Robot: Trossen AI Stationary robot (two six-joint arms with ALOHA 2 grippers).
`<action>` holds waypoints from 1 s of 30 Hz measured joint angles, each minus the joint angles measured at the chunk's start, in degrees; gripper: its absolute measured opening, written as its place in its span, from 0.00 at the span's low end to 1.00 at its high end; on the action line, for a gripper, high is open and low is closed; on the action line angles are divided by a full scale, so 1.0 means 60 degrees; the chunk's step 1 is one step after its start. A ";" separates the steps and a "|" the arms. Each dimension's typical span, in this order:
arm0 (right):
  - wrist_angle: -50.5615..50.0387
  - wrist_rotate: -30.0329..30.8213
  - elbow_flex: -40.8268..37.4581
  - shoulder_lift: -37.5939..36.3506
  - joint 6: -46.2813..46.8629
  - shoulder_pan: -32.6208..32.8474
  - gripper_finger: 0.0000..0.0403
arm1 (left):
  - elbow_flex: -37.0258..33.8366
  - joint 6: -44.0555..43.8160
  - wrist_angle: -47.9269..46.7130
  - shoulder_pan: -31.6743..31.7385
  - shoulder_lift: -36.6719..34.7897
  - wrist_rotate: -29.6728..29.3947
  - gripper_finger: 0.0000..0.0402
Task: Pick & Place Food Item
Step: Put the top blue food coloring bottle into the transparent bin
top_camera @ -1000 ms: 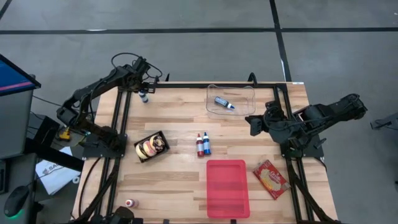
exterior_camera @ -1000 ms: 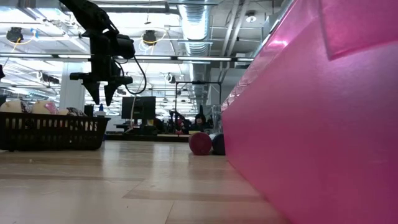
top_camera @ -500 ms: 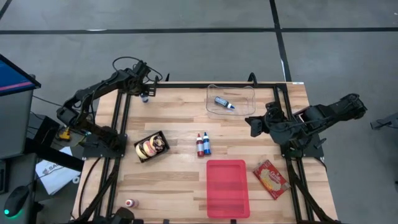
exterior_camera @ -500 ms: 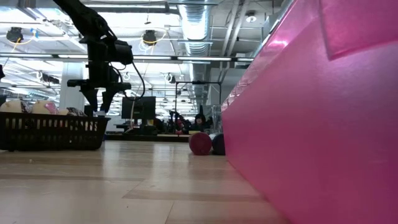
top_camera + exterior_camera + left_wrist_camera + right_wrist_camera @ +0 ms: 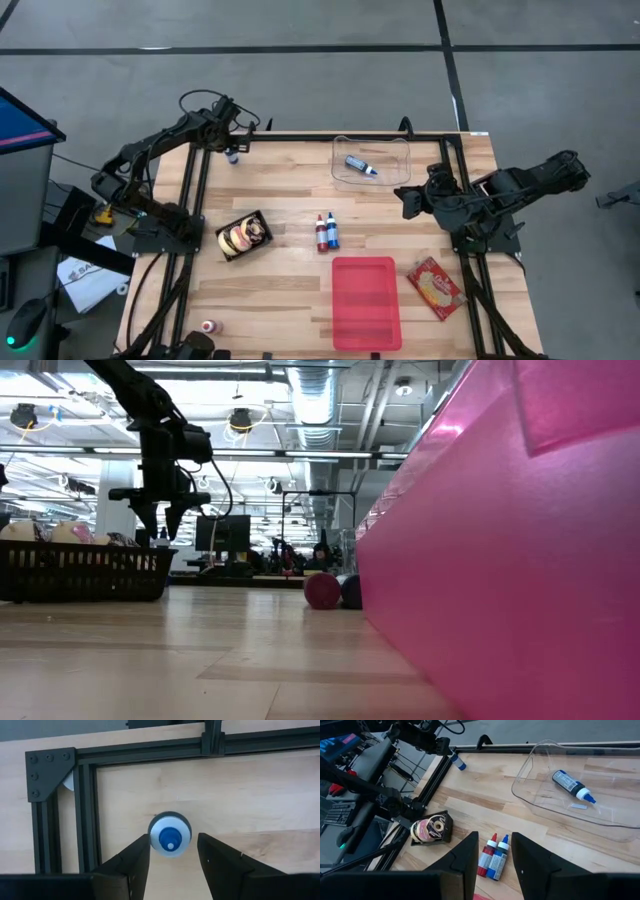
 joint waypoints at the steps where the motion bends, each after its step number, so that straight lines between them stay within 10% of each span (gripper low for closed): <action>1: 0.0000 0.0000 0.0000 0.0000 0.0000 0.0000 0.27 | 0.0000 0.0003 0.0022 0.0000 0.0000 0.0000 0.41; 30: 0.0022 -0.0004 0.0000 -0.0001 0.0007 0.0000 0.27 | 0.0004 -0.0311 0.0259 -0.0004 0.0506 -0.0091 0.48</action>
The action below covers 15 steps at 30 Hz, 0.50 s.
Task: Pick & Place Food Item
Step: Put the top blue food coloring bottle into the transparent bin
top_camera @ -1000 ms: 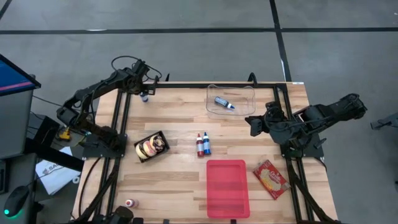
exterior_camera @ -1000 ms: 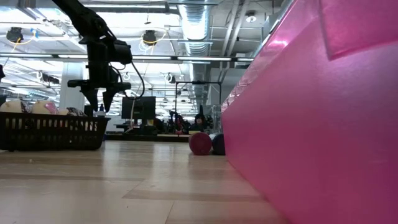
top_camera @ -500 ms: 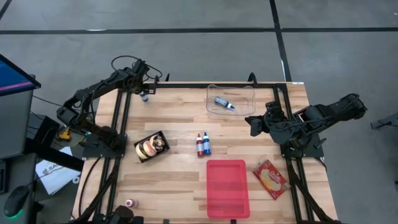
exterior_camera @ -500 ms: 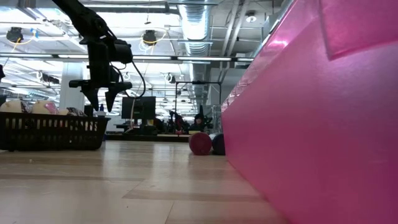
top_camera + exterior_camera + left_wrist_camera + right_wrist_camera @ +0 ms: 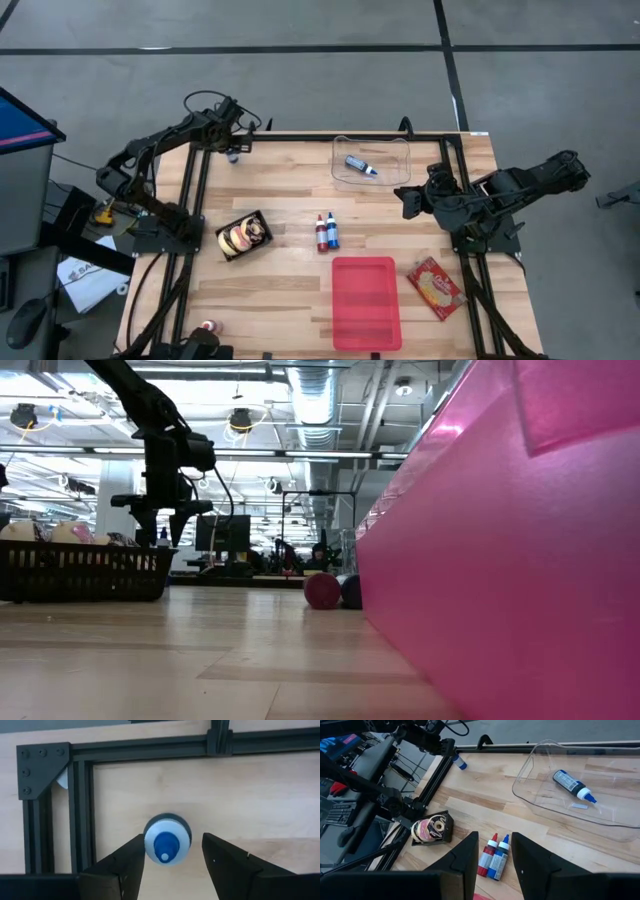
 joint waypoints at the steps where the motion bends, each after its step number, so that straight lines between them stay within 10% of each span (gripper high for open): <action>1: 0.0000 0.0000 0.0000 -0.0001 0.0000 0.0000 0.27 | 0.0000 0.0001 0.0058 0.0004 0.0000 -0.0001 0.48; 15: -0.0014 0.0007 0.0000 0.0000 -0.0001 0.0000 0.27 | 0.0000 -0.0056 0.0086 0.0004 0.0000 -0.0297 0.40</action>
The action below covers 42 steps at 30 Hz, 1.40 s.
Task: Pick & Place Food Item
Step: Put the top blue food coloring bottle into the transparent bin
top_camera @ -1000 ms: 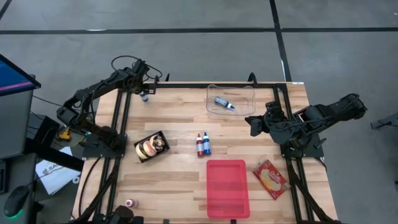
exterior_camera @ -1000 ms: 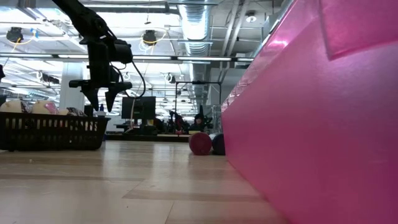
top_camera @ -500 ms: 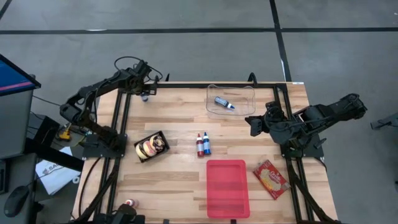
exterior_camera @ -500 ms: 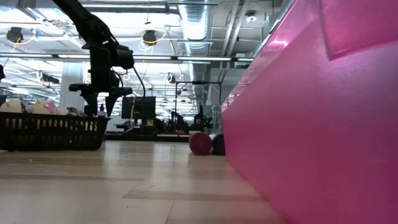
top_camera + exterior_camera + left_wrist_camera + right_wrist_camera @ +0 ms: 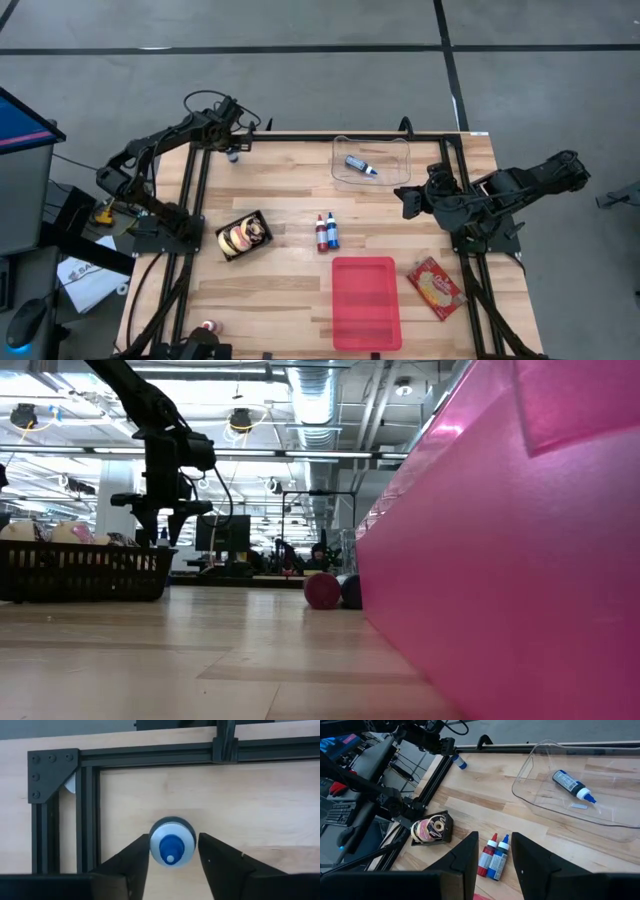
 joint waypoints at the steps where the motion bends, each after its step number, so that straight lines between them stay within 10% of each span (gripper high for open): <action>1: -0.0001 0.0000 0.0000 0.0001 -0.0002 0.0000 0.27 | 0.0000 -0.0006 -0.0024 0.0000 0.0000 -0.0021 0.37; 18: 0.0010 0.0010 0.0000 0.0001 -0.0003 0.0000 0.27 | 0.0000 -0.0435 0.0052 -0.0659 -0.0458 0.0707 0.26; 29: -0.0079 0.0048 0.0000 -0.0002 -0.0014 -0.0025 0.27 | 0.0224 -0.0760 0.2005 -0.5055 -0.1690 0.2066 0.26; 42: -0.0011 0.0244 0.0000 -0.0002 -0.0191 -0.0141 0.27 | 0.4532 0.1602 0.2806 -0.6311 0.1594 0.2558 0.26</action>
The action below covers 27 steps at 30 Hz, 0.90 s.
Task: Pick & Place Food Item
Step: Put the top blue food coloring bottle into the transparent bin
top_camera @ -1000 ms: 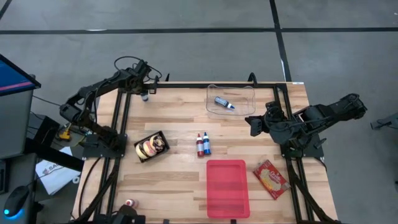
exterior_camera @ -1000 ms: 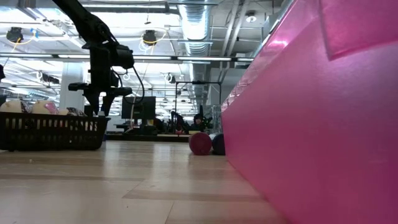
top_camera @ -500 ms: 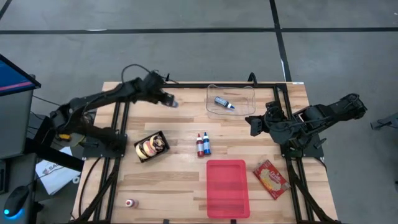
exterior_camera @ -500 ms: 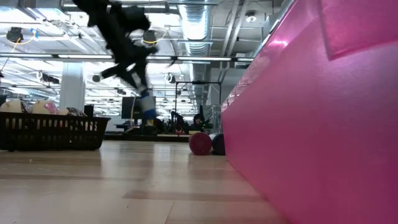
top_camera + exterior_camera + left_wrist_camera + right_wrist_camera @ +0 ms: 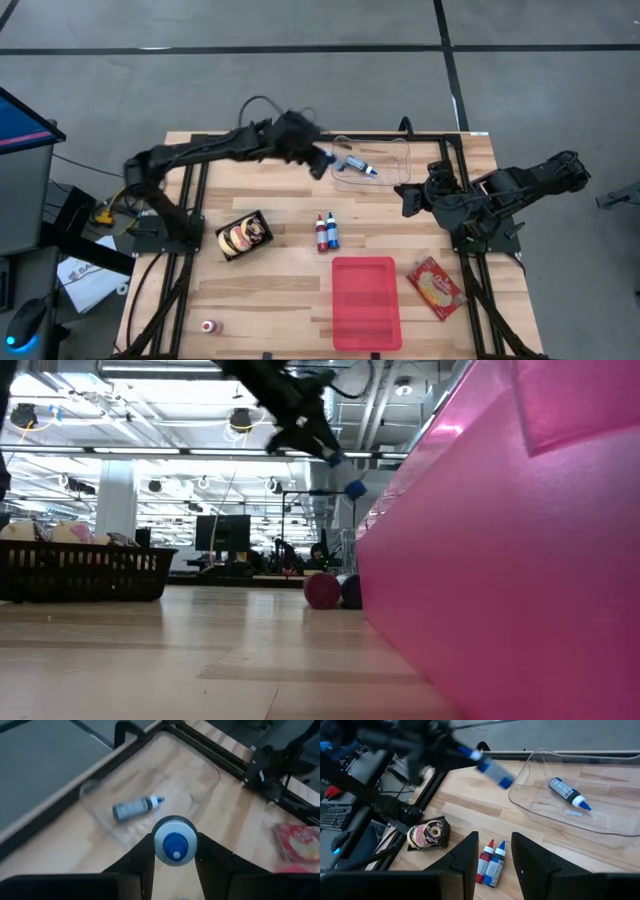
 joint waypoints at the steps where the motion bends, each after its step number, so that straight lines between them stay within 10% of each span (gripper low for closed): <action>1: 0.0015 0.0053 0.0000 0.0000 0.0008 0.0011 0.27 | 0.0439 0.0198 -0.0046 0.0106 0.0395 0.0151 0.26; 9: -0.0006 0.0089 0.0000 0.0000 0.0192 0.0013 0.27 | 0.2685 0.1262 -0.0523 0.0692 0.2732 0.0885 0.26; 27: -0.0052 0.0080 0.0001 0.0002 0.0287 0.0013 0.27 | 0.2738 0.1470 -0.0609 0.0882 0.3460 0.0744 0.45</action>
